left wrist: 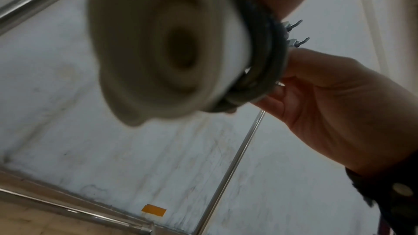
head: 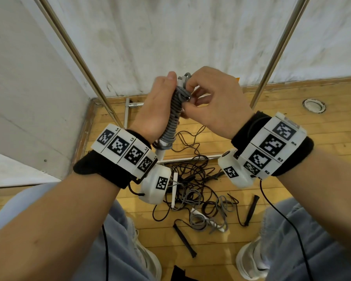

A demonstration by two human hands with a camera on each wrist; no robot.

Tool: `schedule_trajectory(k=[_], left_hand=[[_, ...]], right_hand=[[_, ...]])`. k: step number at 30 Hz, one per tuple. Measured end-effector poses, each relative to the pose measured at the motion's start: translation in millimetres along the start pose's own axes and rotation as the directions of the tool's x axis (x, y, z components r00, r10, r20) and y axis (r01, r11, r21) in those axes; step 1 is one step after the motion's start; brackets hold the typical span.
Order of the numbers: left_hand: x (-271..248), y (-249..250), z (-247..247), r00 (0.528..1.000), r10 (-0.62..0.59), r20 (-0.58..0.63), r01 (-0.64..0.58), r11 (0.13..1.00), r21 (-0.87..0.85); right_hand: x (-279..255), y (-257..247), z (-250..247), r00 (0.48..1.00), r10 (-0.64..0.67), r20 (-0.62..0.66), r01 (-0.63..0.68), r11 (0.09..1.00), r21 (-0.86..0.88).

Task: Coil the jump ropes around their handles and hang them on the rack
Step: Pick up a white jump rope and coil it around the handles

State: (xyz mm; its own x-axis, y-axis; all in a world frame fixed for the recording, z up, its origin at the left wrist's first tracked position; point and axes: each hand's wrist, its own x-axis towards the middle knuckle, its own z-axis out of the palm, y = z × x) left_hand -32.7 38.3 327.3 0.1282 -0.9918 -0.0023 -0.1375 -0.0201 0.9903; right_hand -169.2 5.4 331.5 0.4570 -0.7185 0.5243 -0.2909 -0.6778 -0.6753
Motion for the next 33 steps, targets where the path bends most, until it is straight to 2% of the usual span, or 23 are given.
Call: schedule_trajectory(k=[2,7,15,22,29,33], left_hand=[[1.7,-1.6,0.6,0.993,-0.083,0.079,0.084,0.996,-0.003],[-0.4,-1.8,2.1,1.000,0.022,0.003,-0.022,0.993,0.114],[0.0,-0.1,3.4,1.000,-0.012,0.003,0.012,1.000,-0.005],[-2.3,2.7,6.6,0.999,-0.001,0.038,0.001,1.000,0.017],[-1.9,1.9,8.6,0.998,0.006,0.060,-0.004,1.000,-0.030],[2.9,3.0,4.3,1.000,-0.013,0.024,0.015,0.996,-0.088]], right_hand=[[-1.0,0.2,0.1,1.000,0.001,0.002,-0.001,0.999,-0.036],[-1.9,-1.3,3.9,1.000,-0.015,-0.002,0.015,0.996,-0.086],[4.1,-2.7,-0.7,0.999,0.014,-0.030,-0.018,0.990,-0.143],[4.5,-1.6,-2.9,0.999,0.046,-0.001,-0.046,0.979,-0.196],[-0.3,-4.1,0.8,0.997,-0.068,-0.036,0.055,0.955,-0.290],[-5.5,-0.4,4.4,0.989,-0.129,-0.071,0.106,0.959,-0.261]])
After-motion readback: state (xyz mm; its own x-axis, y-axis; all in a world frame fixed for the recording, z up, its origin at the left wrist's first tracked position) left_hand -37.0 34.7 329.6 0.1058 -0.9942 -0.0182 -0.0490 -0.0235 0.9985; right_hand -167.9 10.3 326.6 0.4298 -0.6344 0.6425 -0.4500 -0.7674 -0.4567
